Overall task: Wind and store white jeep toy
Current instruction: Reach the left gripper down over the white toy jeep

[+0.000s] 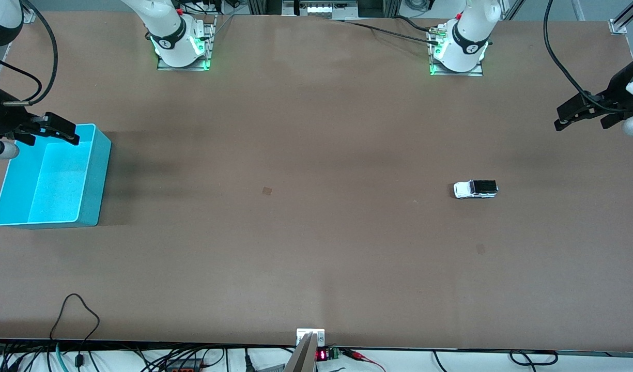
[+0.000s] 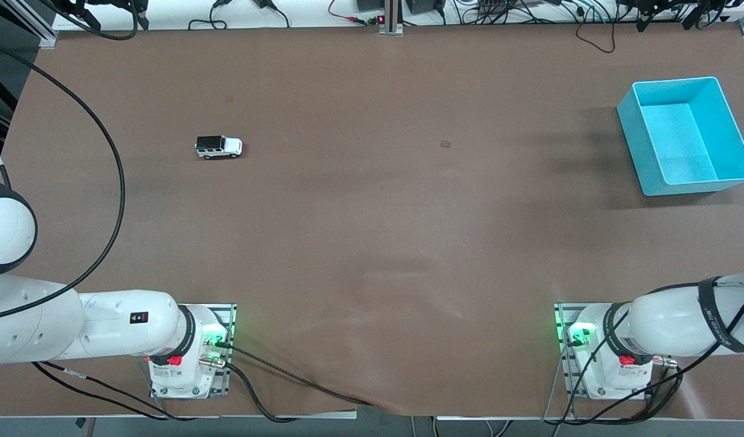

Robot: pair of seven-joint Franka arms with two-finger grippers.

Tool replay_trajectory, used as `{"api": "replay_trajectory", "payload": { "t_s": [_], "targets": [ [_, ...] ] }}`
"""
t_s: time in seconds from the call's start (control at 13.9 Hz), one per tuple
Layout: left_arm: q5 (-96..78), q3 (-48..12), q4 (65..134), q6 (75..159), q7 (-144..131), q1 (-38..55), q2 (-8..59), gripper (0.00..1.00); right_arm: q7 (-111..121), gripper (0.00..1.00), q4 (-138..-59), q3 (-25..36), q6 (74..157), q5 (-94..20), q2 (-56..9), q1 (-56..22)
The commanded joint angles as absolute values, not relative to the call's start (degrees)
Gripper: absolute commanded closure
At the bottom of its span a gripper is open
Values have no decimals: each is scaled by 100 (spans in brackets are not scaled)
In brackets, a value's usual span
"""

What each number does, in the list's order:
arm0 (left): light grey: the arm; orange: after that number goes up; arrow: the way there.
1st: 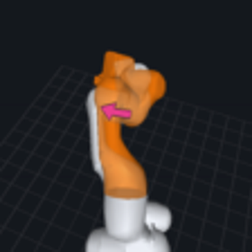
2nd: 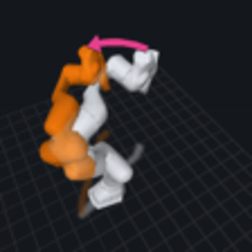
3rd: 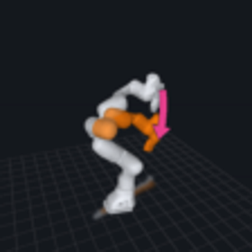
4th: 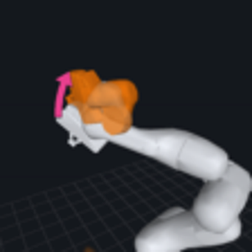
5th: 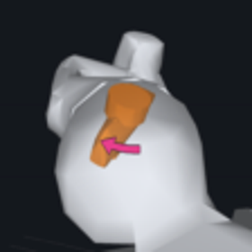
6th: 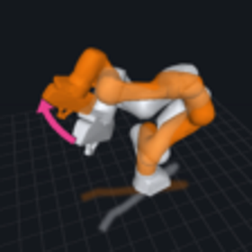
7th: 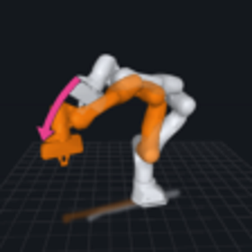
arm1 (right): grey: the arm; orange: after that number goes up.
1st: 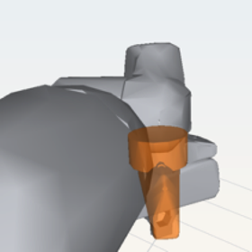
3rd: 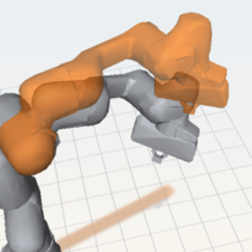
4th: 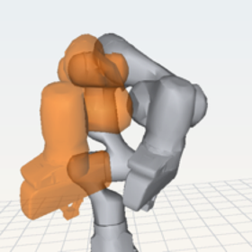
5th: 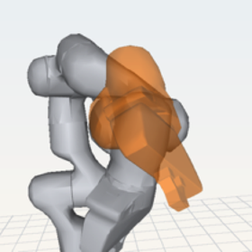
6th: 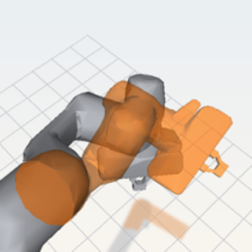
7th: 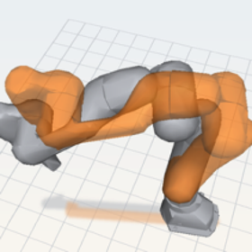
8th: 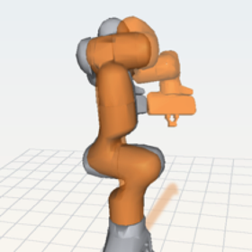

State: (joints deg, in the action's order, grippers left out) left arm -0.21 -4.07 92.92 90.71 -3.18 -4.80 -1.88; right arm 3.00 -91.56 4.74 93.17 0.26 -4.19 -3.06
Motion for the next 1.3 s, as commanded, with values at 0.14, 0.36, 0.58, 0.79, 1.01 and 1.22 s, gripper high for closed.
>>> {"api": "replay_trajectory", "payload": {
  "t_s": [0.14,0.36,0.58,0.79,1.01,1.22],
  "targets": [
    [-114,-483,9299,9044,-211,-431,122,0,272,0,-9088,457,9246,-88,-422,-264],
    [-114,-571,9456,9079,-246,-265,464,0,264,0,-9088,457,9237,-88,-422,-264],
    [-79,-658,9859,9184,-211,-202,527,0,333,0,-9079,457,9264,-97,-457,-272],
    [96,-923,10484,9877,741,-290,527,0,343,0,-9079,448,9246,-105,-483,-299],
    [149,-923,10871,10352,2298,-369,641,0,351,0,-9079,448,9237,-105,-483,-308],
    [149,-923,11188,10853,4115,-570,895,0,352,0,-9088,439,9237,-105,-483,-316]
  ]
}}
